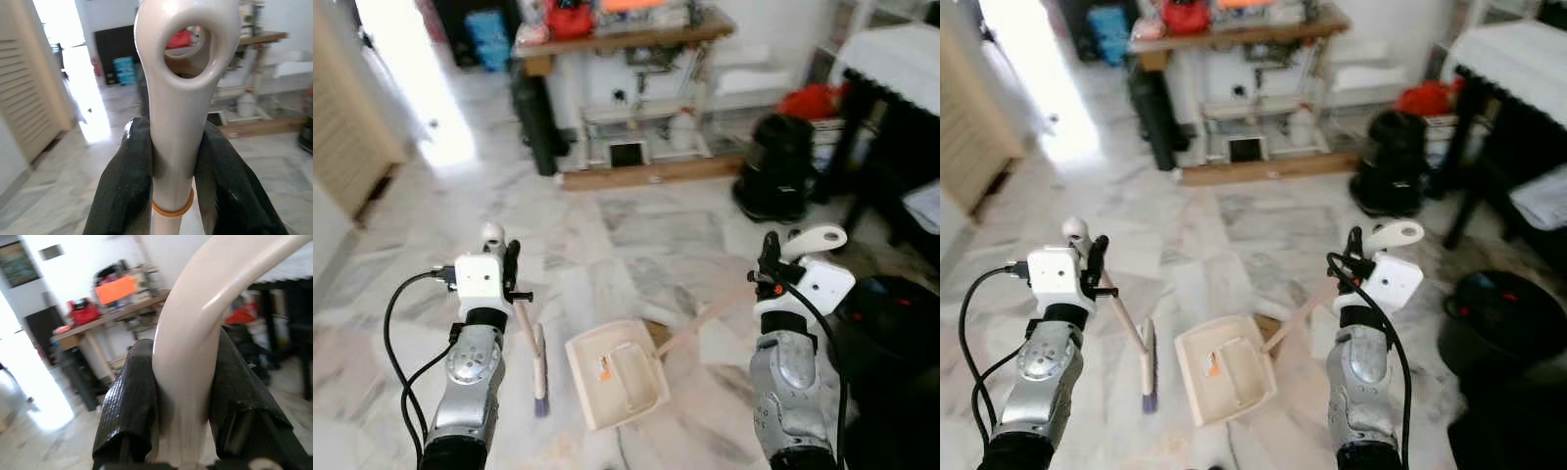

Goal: Sweep floor

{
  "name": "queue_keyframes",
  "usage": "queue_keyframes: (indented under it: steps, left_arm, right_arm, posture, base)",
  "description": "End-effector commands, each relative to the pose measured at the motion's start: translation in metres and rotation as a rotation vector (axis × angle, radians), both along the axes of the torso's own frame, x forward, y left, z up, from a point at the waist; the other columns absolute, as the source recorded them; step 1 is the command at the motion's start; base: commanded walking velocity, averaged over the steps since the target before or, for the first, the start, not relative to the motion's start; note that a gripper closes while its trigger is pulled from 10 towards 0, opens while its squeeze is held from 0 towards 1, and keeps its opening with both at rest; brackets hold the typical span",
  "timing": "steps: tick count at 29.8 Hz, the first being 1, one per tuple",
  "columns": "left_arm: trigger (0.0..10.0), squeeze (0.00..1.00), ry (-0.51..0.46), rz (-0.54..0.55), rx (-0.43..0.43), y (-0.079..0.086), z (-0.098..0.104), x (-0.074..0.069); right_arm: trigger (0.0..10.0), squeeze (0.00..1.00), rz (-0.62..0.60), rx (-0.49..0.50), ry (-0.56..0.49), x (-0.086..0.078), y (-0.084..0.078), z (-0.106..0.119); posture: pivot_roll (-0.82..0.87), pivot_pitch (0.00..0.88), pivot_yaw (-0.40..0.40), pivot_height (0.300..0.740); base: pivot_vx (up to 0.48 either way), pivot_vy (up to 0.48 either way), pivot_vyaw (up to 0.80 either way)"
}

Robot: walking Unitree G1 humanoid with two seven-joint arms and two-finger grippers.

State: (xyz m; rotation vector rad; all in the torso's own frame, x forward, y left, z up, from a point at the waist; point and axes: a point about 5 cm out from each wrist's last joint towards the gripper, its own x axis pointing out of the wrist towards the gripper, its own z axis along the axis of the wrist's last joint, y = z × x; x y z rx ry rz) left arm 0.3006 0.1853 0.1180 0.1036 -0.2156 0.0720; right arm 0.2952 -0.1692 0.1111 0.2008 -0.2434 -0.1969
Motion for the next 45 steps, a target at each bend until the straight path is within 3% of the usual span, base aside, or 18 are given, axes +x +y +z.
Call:
queue_keyframes:
  steps: [1, 15, 25, 33, 38, 45]
  left_arm:
    - [10.0, 0.0, -0.042, 0.017, 0.008, 0.003, 0.01, -0.001]
    - [10.0, 0.0, -0.025, 0.025, -0.004, 0.001, 0.001, -0.007]
    - [10.0, 0.0, -0.007, 0.018, -0.014, -0.004, -0.005, -0.008]
    - [10.0, 0.0, 0.004, 0.016, -0.036, -0.008, -0.008, -0.008]
    - [10.0, 0.0, 0.01, 0.011, -0.037, -0.009, -0.009, -0.009]
    - [10.0, 0.0, 0.004, 0.016, -0.024, -0.009, -0.008, -0.009]
  right_arm:
    - [10.0, 0.0, 0.032, 0.001, -0.05, 0.001, 0.008, 0.011]
    - [10.0, 0.0, 0.041, -0.007, -0.037, -0.003, 0.006, 0.008]
    - [10.0, 0.0, 0.061, -0.02, -0.014, 0.0, 0.002, 0.006]
    - [10.0, 0.0, 0.049, -0.037, -0.015, 0.001, -0.011, 0.01]
    - [10.0, 0.0, 0.066, -0.064, -0.016, 0.001, -0.007, 0.01]
    - [10.0, 0.0, 0.082, -0.057, -0.009, 0.001, -0.001, 0.009]
  posture:
    - [0.0, 0.0, 0.052, 0.74]
    - [-0.01, 0.0, 0.041, 0.74]
    - [-0.01, 0.0, 0.013, 0.74]
    - [-0.02, 0.0, 0.003, 0.74]
    - [-0.02, 0.0, 0.002, 0.74]
    - [-0.01, 0.0, -0.003, 0.74]
  base:
    - [0.0, 0.0, 0.8]
    - [0.0, 0.0, 0.8]
    - [0.0, 0.0, 0.0]
    - [0.0, 0.092, 0.0]
    - [0.0, 0.249, 0.0]
    - [0.0, 0.035, 0.76]
